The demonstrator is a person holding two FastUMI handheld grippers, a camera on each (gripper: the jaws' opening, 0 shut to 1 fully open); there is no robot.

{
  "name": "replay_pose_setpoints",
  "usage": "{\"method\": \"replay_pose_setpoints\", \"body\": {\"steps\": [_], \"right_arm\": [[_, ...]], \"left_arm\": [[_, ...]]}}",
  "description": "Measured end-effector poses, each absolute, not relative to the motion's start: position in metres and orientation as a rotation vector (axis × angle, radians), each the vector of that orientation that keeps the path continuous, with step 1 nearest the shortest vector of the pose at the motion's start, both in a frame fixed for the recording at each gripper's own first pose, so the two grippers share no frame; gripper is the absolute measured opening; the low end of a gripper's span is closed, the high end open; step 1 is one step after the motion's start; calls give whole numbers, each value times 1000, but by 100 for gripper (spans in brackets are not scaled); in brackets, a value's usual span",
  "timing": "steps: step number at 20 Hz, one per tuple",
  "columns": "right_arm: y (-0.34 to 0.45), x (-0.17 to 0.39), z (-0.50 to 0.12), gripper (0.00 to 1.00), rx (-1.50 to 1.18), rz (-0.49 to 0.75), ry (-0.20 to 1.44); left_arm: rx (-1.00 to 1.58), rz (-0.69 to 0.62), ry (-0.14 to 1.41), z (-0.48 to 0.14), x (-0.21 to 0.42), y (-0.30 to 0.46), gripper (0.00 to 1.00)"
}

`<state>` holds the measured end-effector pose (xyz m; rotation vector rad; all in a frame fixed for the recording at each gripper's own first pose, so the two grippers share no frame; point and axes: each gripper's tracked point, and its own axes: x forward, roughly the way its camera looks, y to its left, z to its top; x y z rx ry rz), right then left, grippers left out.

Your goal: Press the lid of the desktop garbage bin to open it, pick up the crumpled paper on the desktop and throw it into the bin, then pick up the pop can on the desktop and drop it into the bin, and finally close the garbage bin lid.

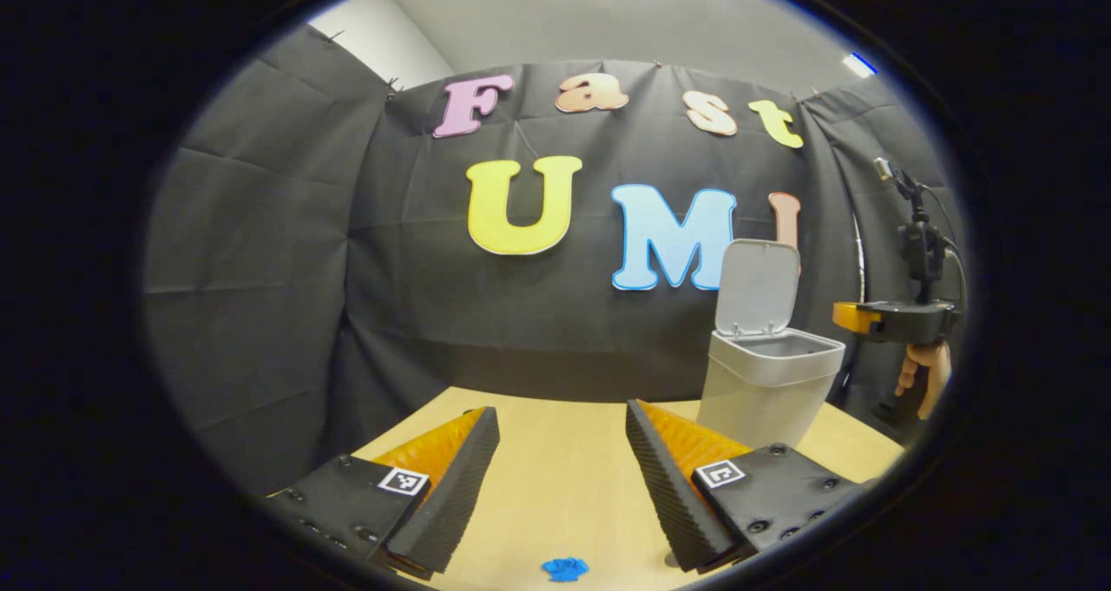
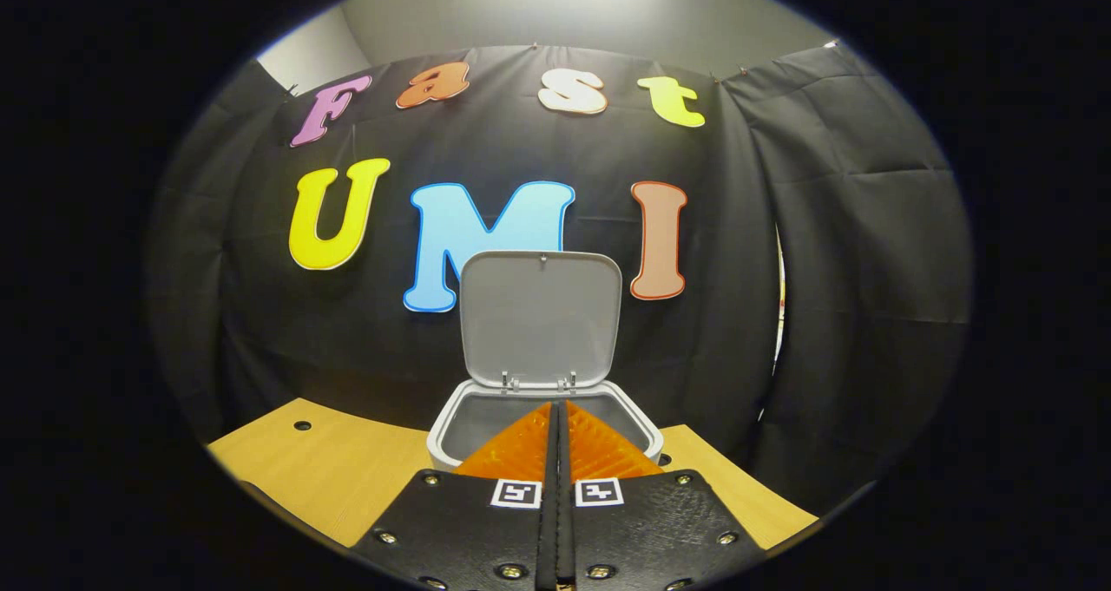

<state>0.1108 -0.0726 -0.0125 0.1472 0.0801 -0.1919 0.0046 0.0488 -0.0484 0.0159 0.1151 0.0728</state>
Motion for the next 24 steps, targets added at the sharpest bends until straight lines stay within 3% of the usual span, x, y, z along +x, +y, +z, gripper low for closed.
{"method": "replay_pose_setpoints", "body": {"steps": [3,8,12,13,14,17,19,22,24], "right_arm": [[-65,96,-10,1,109,-186,68],[-62,77,6,16,65,-204,15],[-56,64,10,22,71,-196,-1],[-51,61,9,36,77,-179,5],[-49,56,6,42,83,-169,13],[-41,41,7,51,89,-156,21],[-35,35,6,72,85,-149,22],[-26,27,5,72,84,-139,35],[-22,21,5,83,90,-145,44]], "left_arm": [[21,71,125,-55,6,48,100],[16,68,129,-61,8,48,100],[17,62,134,-65,9,48,100],[18,60,139,-66,9,49,100],[18,59,146,-69,9,49,100],[16,56,172,-82,8,51,96],[11,53,201,-96,7,52,96],[17,35,254,-122,5,53,96],[34,19,290,-141,4,54,96]]}}
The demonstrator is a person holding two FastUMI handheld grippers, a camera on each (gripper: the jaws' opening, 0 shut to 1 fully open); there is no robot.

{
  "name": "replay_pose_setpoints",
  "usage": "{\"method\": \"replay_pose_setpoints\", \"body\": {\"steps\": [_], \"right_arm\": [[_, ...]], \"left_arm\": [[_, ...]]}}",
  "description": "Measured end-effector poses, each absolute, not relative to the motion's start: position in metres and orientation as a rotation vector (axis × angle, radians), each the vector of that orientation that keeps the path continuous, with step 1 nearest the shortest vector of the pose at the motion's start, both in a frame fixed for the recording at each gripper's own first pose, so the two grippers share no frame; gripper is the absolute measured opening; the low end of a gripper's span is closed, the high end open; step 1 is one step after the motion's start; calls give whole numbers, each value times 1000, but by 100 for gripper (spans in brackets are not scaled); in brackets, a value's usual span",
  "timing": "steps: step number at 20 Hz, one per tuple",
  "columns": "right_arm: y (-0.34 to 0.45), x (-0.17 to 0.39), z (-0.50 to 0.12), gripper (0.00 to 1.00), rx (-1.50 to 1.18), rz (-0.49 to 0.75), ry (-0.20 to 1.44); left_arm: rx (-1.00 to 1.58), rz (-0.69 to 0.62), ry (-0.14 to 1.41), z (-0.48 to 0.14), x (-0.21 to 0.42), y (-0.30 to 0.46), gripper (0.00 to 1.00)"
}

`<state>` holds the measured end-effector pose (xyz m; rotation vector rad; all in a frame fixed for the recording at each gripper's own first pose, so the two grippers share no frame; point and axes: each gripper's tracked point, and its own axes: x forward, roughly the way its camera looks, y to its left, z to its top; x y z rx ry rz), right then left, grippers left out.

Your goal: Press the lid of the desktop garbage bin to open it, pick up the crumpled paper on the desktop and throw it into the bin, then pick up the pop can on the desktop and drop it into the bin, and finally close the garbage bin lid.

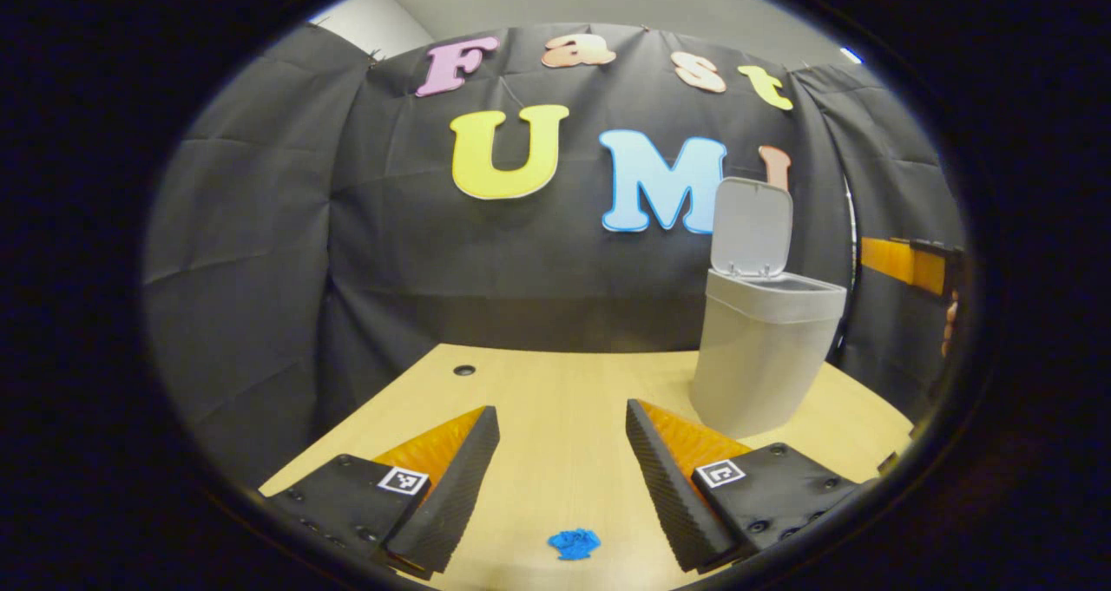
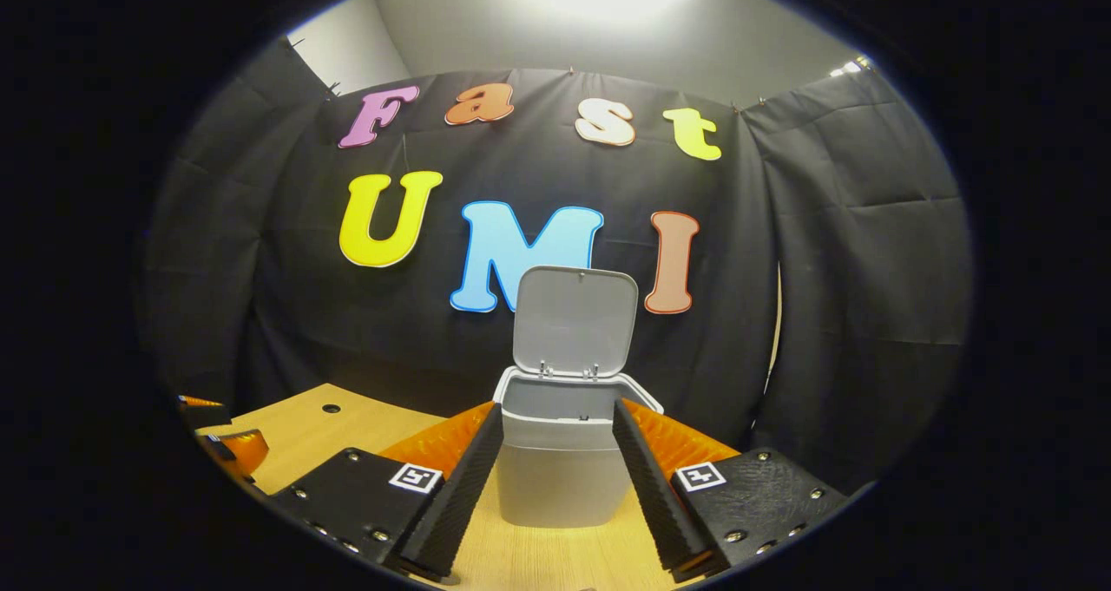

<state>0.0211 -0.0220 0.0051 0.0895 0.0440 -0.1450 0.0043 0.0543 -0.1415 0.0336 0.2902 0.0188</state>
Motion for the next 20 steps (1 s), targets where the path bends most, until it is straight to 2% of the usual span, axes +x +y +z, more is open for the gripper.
{"method": "replay_pose_setpoints", "body": {"steps": [2,4,5,7,12,16,20], "right_arm": [[-22,17,4,83,89,-160,60],[-23,9,2,93,81,-184,79],[-24,5,1,94,74,-198,88],[-28,-3,0,95,57,-226,103],[-29,-18,-3,95,55,-267,131],[-30,-24,-8,95,55,-263,146],[-35,-25,-11,95,104,-266,153]], "left_arm": [[39,-7,340,-167,4,52,97],[44,-23,397,-196,0,52,100],[46,-31,425,-210,-2,52,97],[55,-53,489,-238,-7,49,100],[87,-103,630,-295,-12,46,93],[108,-101,736,-334,-24,46,100],[133,-110,783,-358,-27,47,100]]}}
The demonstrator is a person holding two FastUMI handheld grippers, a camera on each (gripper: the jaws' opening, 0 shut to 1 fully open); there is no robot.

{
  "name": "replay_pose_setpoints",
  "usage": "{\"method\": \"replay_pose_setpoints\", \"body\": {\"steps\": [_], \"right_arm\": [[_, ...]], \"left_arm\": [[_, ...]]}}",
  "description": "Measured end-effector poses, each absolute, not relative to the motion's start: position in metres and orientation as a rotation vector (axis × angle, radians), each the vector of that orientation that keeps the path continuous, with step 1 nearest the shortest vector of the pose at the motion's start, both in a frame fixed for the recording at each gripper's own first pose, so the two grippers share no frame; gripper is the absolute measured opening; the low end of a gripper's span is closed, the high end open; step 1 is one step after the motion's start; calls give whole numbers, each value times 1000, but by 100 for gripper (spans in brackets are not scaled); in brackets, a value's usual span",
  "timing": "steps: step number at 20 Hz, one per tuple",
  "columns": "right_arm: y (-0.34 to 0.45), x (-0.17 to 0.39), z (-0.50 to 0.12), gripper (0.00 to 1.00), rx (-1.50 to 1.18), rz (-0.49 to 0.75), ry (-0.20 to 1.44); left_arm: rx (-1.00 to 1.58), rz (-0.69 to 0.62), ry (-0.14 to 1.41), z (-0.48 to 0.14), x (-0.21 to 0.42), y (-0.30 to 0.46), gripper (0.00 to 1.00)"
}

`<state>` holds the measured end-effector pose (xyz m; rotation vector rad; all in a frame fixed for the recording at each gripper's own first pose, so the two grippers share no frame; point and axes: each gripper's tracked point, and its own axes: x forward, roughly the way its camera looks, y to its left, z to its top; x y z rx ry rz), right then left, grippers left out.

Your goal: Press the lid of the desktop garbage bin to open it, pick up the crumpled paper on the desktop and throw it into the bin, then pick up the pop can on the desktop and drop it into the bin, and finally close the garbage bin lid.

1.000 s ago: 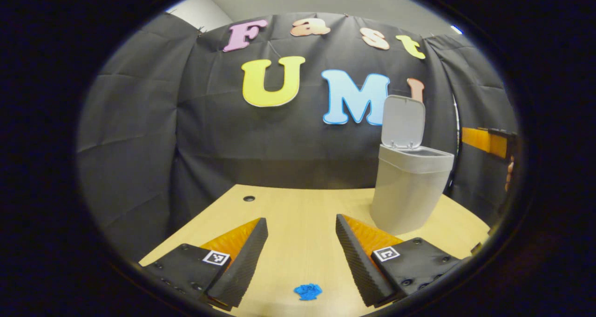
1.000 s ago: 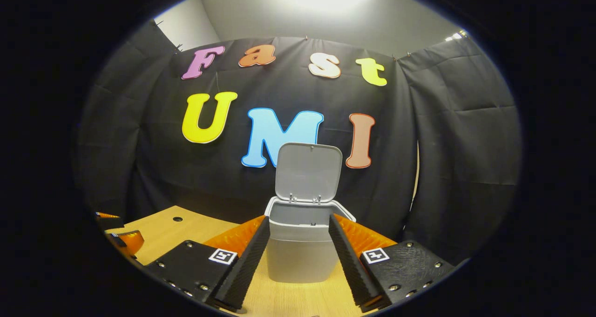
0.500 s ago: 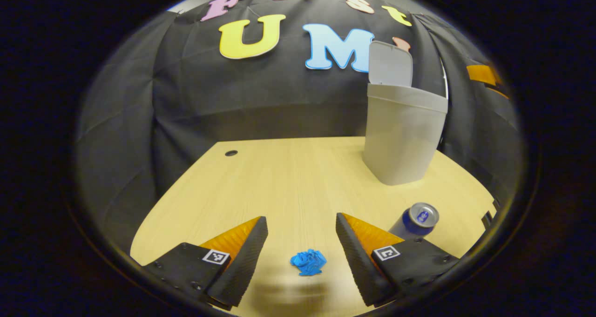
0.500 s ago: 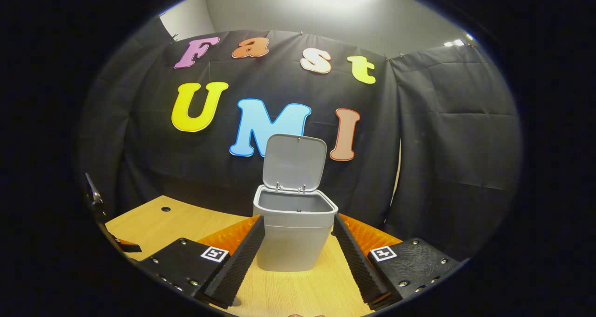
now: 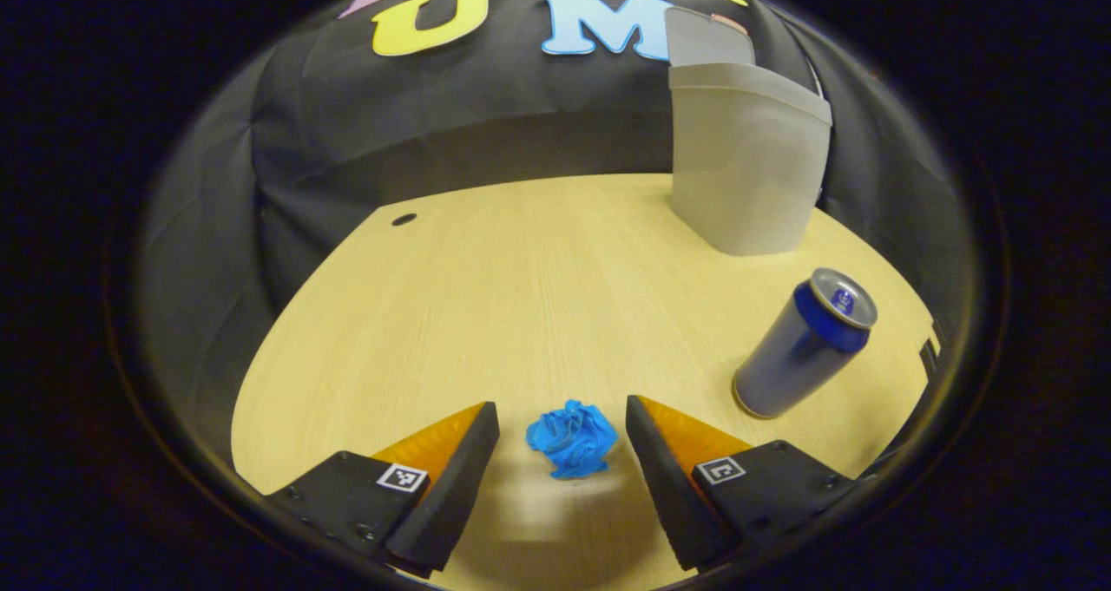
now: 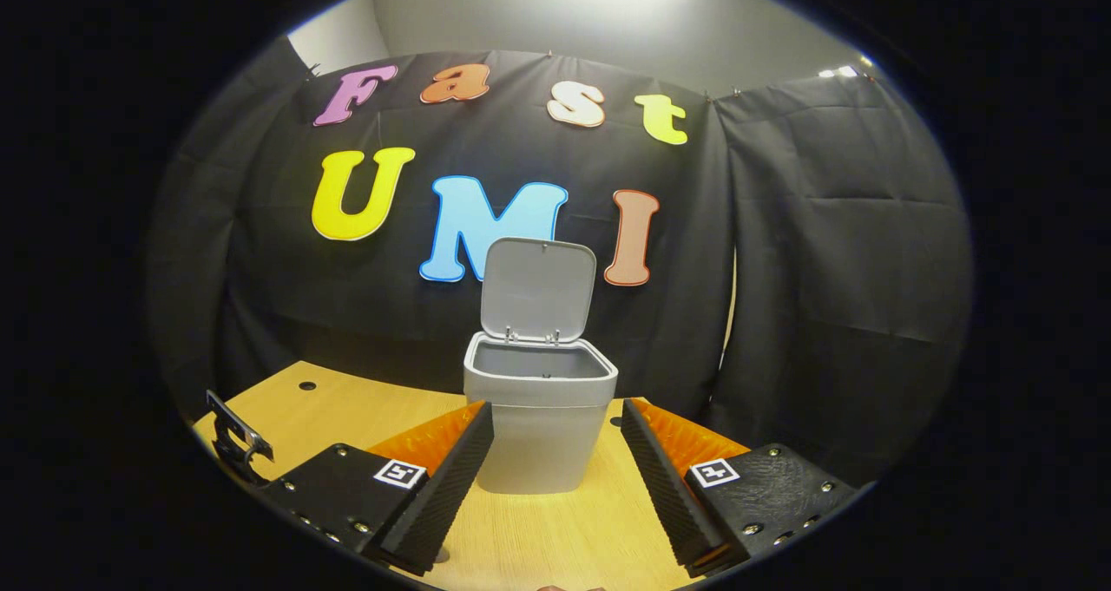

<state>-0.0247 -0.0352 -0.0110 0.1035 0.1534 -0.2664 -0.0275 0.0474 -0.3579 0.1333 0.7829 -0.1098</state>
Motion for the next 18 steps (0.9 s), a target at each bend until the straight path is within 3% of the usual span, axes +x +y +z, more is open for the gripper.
{"method": "replay_pose_setpoints", "body": {"steps": [2,5,6,7,8,10,12,15,16,18], "right_arm": [[-38,-23,-15,95,118,-269,159],[-42,-22,-20,95,122,-271,175],[-42,-23,-23,95,119,-271,180],[-42,-23,-25,95,117,-268,183],[-41,-23,-26,95,116,-264,186],[-38,-20,-28,95,116,-251,191],[-36,-18,-30,95,123,-246,191],[-35,-15,-33,95,138,-238,192],[-34,-14,-33,95,140,-237,193],[-35,-12,-36,95,148,-235,194]], "left_arm": [[125,-111,810,-369,-29,46,100],[98,-97,855,-381,-34,51,92],[95,-95,841,-380,-32,52,81],[95,-101,843,-382,-32,50,89],[102,-96,839,-380,-32,52,89],[99,-107,827,-380,-31,51,73],[105,-104,804,-382,-28,55,73],[98,-112,775,-382,-29,54,53],[110,-98,768,-383,-28,59,55],[106,-106,755,-382,-26,57,36]]}}
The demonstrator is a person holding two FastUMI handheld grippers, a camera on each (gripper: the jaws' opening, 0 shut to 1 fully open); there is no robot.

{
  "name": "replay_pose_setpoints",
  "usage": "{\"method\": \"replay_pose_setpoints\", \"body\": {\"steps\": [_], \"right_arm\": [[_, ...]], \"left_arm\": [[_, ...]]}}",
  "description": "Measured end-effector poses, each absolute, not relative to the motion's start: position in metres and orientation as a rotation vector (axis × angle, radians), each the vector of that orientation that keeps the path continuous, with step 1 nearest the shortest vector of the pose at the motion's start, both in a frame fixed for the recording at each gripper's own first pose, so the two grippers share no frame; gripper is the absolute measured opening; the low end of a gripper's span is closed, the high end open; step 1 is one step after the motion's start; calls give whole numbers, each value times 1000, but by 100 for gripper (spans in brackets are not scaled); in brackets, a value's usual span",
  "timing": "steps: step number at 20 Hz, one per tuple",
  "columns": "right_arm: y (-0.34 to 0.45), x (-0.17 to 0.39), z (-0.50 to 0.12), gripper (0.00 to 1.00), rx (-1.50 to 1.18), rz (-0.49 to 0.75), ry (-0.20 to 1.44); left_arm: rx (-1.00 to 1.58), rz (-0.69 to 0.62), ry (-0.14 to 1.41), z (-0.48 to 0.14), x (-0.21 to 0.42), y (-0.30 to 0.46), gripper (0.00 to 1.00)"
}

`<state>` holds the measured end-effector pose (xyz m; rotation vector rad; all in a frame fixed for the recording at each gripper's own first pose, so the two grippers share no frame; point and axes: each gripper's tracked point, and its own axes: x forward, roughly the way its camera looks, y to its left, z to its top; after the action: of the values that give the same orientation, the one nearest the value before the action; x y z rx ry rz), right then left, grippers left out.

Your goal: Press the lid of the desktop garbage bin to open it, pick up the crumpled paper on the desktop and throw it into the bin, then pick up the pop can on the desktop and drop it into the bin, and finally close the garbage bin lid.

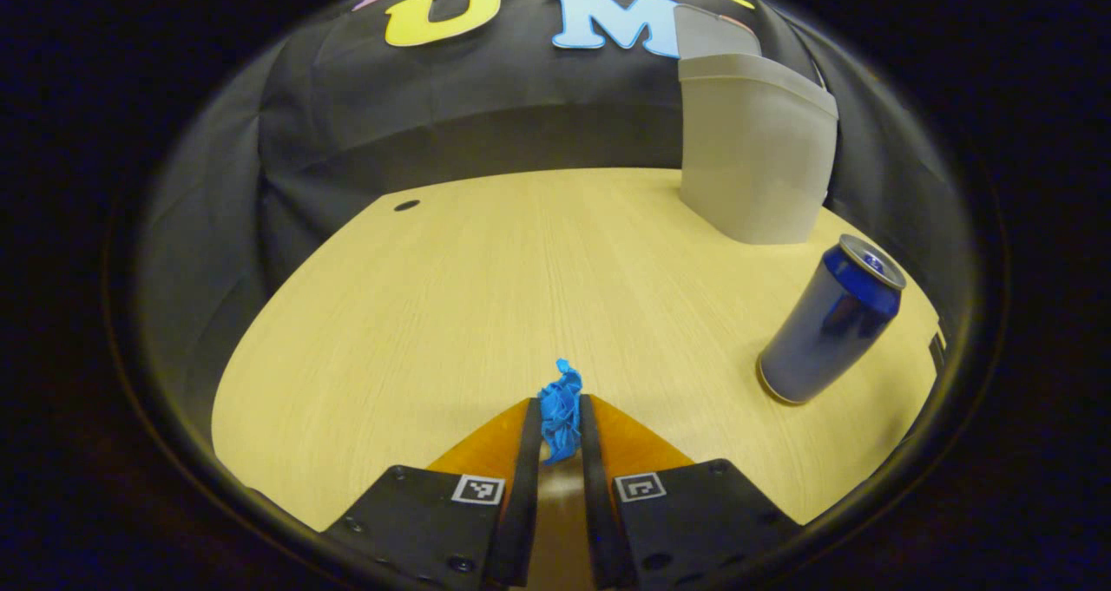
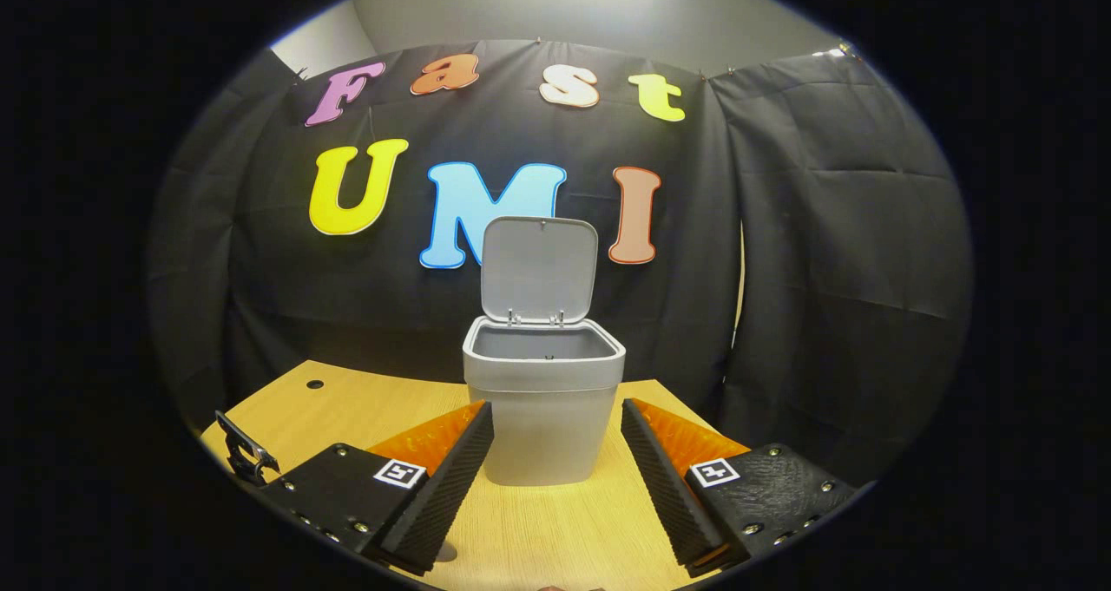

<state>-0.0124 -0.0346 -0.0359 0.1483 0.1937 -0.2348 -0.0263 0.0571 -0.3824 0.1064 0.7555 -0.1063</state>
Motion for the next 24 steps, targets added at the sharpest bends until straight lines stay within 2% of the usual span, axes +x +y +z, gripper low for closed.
{"method": "replay_pose_setpoints", "body": {"steps": [1,2,8,16,24], "right_arm": [[-34,-12,-36,95,152,-234,193],[-34,-11,-37,95,156,-233,192],[-34,-7,-39,95,163,-220,190],[-44,7,-37,95,169,-193,174],[-48,10,-29,95,144,-154,135]], "left_arm": [[105,-111,751,-382,-26,57,35],[103,-109,752,-382,-26,58,27],[105,-129,740,-378,-23,56,14],[59,-159,655,-325,-1,26,14],[11,-190,494,-239,29,-12,14]]}}
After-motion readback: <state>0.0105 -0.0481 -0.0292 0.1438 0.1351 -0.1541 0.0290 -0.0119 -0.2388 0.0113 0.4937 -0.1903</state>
